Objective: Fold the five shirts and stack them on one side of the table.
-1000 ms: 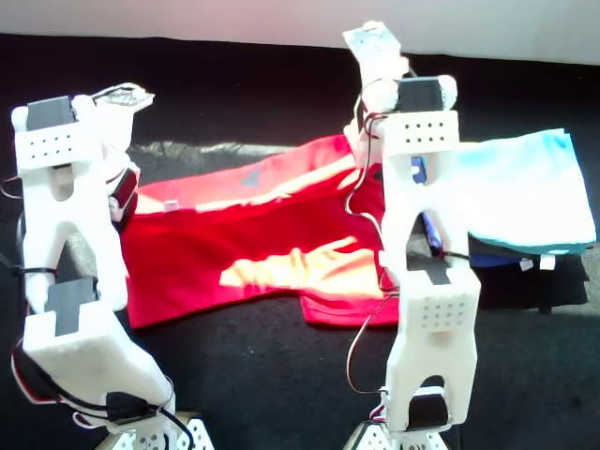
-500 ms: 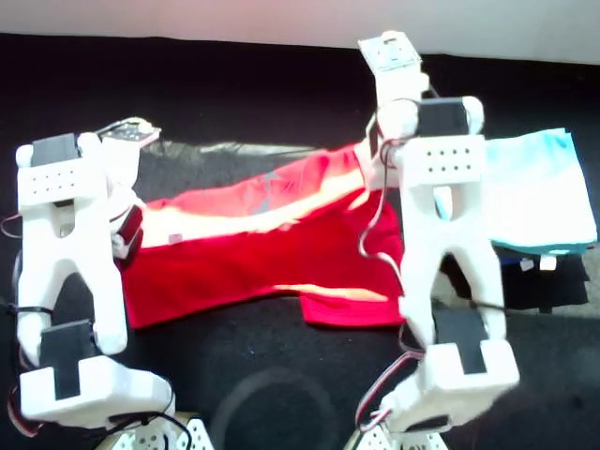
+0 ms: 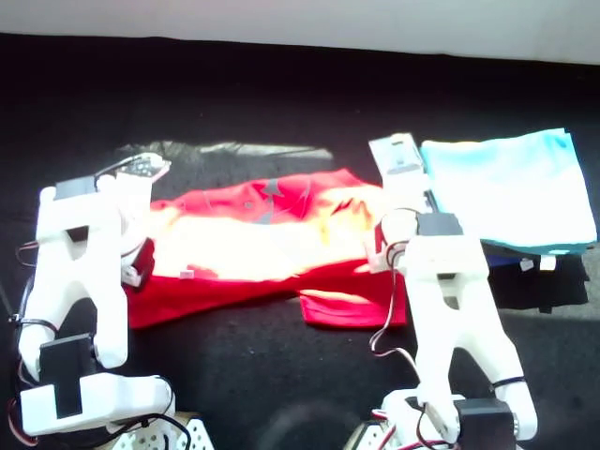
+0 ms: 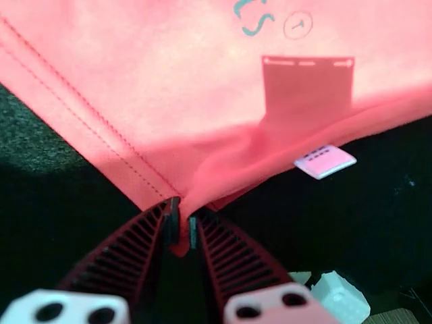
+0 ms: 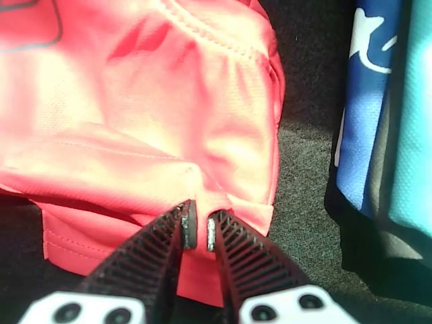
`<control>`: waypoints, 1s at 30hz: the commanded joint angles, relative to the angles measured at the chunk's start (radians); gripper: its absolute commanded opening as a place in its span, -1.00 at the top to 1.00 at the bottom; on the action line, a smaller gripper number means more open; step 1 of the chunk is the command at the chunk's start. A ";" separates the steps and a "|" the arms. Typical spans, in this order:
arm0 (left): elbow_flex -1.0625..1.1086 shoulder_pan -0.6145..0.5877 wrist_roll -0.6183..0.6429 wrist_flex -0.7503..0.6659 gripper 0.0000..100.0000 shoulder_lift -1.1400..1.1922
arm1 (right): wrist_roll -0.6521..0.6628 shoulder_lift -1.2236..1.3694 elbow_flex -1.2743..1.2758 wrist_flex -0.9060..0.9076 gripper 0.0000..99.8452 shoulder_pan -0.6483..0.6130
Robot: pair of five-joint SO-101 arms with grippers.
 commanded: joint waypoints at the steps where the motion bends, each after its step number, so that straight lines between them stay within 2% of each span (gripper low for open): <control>1: 0.101 0.005 -0.002 -0.169 0.98 -0.039 | 0.005 -0.042 0.051 -0.081 0.99 0.042; 5: 0.196 0.004 -0.005 -0.270 0.98 -0.039 | 0.005 -0.044 0.105 -0.087 0.99 0.068; 9: 0.200 0.001 -0.005 -0.247 0.96 -0.042 | 0.005 -0.044 0.159 -0.087 0.98 0.065; 12: 0.186 -0.001 -0.006 -0.215 0.79 -0.050 | 0.021 -0.044 0.153 -0.054 0.92 0.051; 15: 0.114 -0.001 -0.006 -0.118 0.64 -0.050 | 0.077 -0.059 0.137 0.019 0.74 0.010; 17: 0.022 -0.002 -0.006 -0.020 0.62 -0.050 | 0.112 -0.077 0.091 0.085 0.65 -0.002; 21: -0.222 -0.002 -0.006 0.183 0.62 -0.050 | 0.127 -0.150 -0.064 0.209 0.64 -0.001; 25: -0.444 -0.002 -0.003 0.270 0.62 -0.041 | 0.124 -0.214 -0.232 0.249 0.64 -0.001; 27: -0.489 0.004 0.000 0.272 0.66 -0.038 | 0.123 -0.220 -0.297 0.229 0.64 -0.001; 29: -0.472 0.028 0.018 0.241 0.87 -0.030 | 0.121 -0.193 -0.318 0.168 0.71 -0.002; 30: -0.446 0.041 0.049 0.198 1.00 -0.013 | 0.121 -0.162 -0.325 0.130 0.81 -0.002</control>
